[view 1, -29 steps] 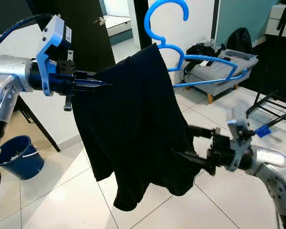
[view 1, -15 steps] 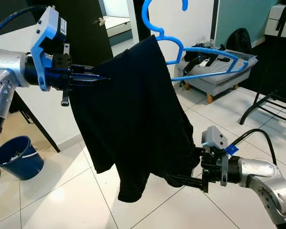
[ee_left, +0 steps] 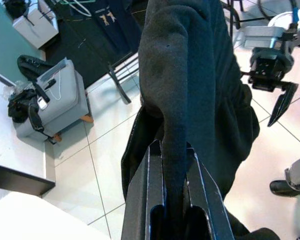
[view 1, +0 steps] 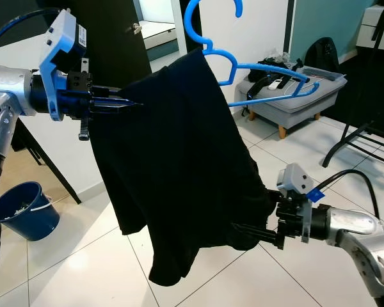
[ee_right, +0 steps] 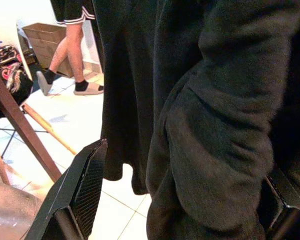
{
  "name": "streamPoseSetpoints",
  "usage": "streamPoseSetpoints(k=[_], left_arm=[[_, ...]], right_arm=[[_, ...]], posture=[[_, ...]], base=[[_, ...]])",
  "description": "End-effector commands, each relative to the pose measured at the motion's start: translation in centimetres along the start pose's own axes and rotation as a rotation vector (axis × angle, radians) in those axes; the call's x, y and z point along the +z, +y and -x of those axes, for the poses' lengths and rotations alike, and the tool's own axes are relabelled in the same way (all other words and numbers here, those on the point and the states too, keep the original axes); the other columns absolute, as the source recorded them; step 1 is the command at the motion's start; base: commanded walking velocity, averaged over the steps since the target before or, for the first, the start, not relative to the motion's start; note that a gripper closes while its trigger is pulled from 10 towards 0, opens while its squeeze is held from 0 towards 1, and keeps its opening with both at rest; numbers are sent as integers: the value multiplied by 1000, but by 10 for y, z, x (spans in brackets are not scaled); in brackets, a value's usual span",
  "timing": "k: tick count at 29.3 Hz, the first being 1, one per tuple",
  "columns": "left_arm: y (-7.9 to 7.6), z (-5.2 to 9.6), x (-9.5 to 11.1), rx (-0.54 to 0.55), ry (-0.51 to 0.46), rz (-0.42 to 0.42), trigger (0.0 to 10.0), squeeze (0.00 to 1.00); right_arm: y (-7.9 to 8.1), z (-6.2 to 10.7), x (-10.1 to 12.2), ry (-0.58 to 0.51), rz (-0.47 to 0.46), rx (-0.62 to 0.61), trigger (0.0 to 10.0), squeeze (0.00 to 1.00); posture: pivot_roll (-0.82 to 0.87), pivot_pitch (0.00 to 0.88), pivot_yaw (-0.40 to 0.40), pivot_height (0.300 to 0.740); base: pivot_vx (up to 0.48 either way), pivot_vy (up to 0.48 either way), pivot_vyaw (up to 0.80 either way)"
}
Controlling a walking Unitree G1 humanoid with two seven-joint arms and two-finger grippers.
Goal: Hang hanger
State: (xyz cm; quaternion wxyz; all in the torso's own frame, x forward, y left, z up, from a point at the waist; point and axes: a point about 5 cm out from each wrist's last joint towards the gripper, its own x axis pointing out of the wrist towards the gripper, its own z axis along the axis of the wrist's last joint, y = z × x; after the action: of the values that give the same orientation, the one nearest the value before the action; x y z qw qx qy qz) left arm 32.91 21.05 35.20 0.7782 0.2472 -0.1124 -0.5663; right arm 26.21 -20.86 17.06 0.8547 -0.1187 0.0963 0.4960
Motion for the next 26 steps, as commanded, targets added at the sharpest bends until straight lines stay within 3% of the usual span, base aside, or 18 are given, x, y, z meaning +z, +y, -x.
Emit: streamPoseSetpoints(k=[1, 9, 10, 13, 14, 26], left_arm=[[5, 9, 8, 34, -19, -34, 10000, 0], [5, 8, 7, 33, -18, -35, 10000, 0], [5, 8, 7, 32, -18, -38, 10000, 0], [5, 8, 7, 32, -18, -38, 10000, 0], [6, 8, 7, 33, -18, -40, 10000, 0], [7, 12, 6, 48, -19, -41, 10000, 0]], right_arm=[[4, 2, 2, -18, -3, 18, 10000, 0], [4, 3, 0, -9, -5, 25, 10000, 0], [5, 2, 0, -11, -8, 28, 5804, 0], [5, 2, 0, -11, -8, 28, 5804, 0], [6, 1, 0, -16, -17, 38, 0, 0], [7, 1, 0, -14, -20, 53, 0, 0]], posture=[[-55, 0, 184, 736], [-57, 0, 184, 736], [-57, 0, 184, 736], [-57, 0, 184, 736], [-56, 0, 185, 736], [-55, 0, 178, 736]], base=[[0, 0, 0], [0, 0, 0], [0, 0, 0], [0, 0, 0], [0, 0, 0], [0, 0, 0]])
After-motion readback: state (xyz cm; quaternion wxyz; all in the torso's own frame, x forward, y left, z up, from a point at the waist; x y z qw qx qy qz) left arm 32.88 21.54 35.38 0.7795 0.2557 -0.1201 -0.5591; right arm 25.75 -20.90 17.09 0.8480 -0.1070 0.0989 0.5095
